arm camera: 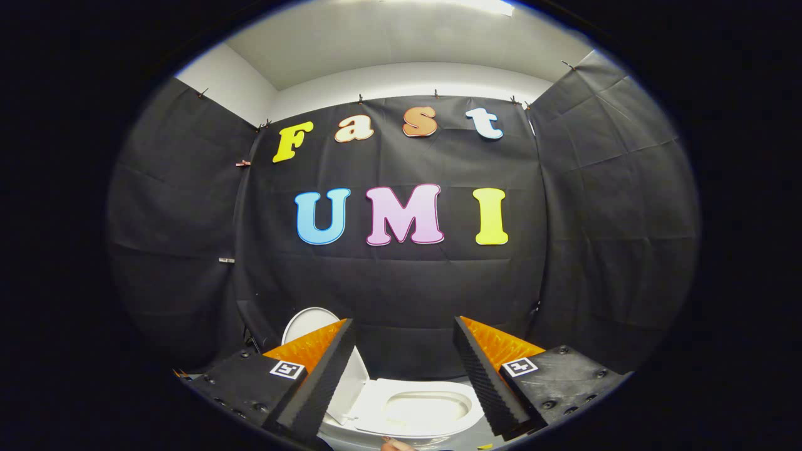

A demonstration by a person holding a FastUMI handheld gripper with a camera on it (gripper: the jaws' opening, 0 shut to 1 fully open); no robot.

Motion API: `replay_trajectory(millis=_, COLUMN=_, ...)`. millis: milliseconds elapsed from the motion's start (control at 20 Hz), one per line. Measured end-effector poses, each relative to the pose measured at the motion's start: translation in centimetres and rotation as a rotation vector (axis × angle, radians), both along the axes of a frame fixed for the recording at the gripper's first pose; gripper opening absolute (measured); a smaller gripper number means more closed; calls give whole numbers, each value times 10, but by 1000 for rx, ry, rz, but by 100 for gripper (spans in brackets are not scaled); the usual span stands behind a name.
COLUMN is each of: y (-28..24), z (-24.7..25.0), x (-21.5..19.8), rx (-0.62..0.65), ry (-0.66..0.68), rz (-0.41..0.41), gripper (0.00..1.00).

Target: Open the toilet lid.

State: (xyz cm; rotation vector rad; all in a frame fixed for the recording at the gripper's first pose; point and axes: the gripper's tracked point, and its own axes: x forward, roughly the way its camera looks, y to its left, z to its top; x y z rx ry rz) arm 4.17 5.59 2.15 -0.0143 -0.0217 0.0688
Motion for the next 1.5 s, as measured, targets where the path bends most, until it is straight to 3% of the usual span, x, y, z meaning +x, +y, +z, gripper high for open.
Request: replay_trajectory(millis=1500, y=-10, z=11, x=-16, rx=-12, ry=-25, rz=-12, gripper=98)
